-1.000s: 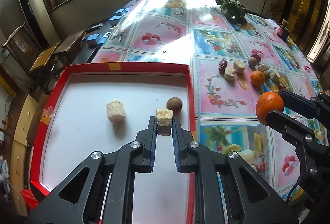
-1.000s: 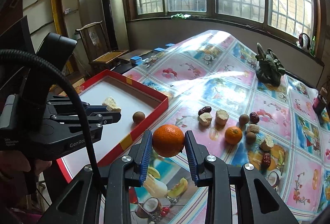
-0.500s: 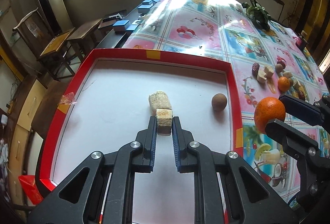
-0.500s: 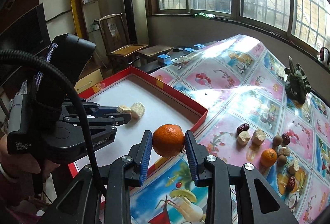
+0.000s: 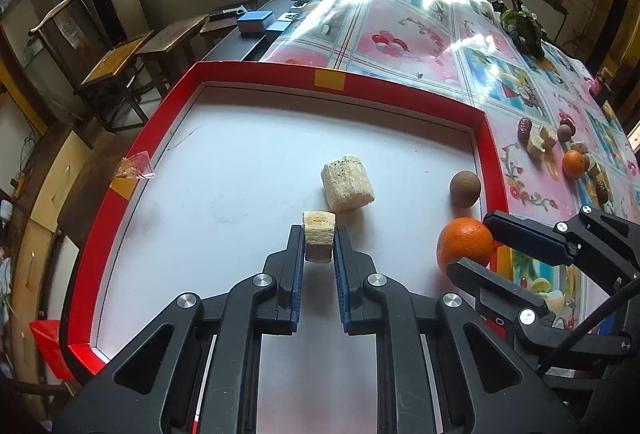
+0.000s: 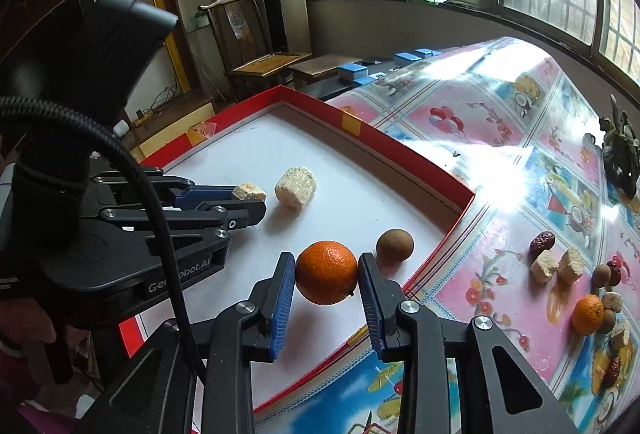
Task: Organize fruits
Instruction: 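Carry the cake cube and orange into the red tray and open both grippers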
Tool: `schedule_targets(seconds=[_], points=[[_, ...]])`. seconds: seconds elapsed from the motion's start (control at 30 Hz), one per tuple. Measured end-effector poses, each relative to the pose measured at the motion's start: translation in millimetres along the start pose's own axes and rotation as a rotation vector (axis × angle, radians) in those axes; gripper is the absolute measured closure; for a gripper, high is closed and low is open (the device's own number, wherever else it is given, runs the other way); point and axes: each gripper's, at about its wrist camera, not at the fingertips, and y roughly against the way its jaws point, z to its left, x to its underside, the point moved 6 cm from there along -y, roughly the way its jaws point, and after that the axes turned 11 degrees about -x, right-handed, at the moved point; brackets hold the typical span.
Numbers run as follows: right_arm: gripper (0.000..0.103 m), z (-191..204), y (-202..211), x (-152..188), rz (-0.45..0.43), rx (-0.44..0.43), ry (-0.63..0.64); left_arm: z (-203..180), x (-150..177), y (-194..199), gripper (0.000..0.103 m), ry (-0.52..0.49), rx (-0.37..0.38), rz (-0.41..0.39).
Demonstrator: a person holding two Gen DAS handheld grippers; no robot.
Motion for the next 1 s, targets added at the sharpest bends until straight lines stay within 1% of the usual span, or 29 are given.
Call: schedule_targets(seconds=[0.1, 0.27, 0.3, 0.33, 0.37, 0.43, 0.47, 0.73, 1.0], points=[[0.071, -2, -9, 3, 0.018, -0.002, -0.01, 2, 0, -4, 0.089, 0.015, -0.009, 0.011], [0.071, -2, -7, 5, 0.008, 0.002, 0.001, 2, 1, -6, 0.089, 0.024, -0.015, 0.019], [0.07, -1, -7, 6, 0.007, 0.001, 0.004, 2, 1, -6, 0.086, 0.025, -0.014, 0.022], [0.068, 0, -6, 7, 0.006, -0.005, 0.006, 2, 1, -6, 0.08, 0.027, -0.015, 0.024], [0.066, 1, -6, 7, 0.003, -0.012, 0.005, 2, 2, -7, 0.076, 0.03, -0.018, 0.024], [0.065, 3, -3, 7, -0.006, -0.019, 0.0, 3, 1, -6, 0.055, 0.039, -0.014, 0.019], [0.065, 4, -1, 7, -0.011, -0.02, -0.001, 4, 1, -5, 0.052, 0.045, -0.013, 0.016], [0.065, 2, 24, 8, -0.052, -0.023, -0.028, -3, -2, 7, 0.051, 0.04, -0.019, -0.014], [0.064, -8, 41, 13, -0.085, 0.009, -0.057, -15, -2, 19, 0.051, 0.02, -0.018, -0.039]])
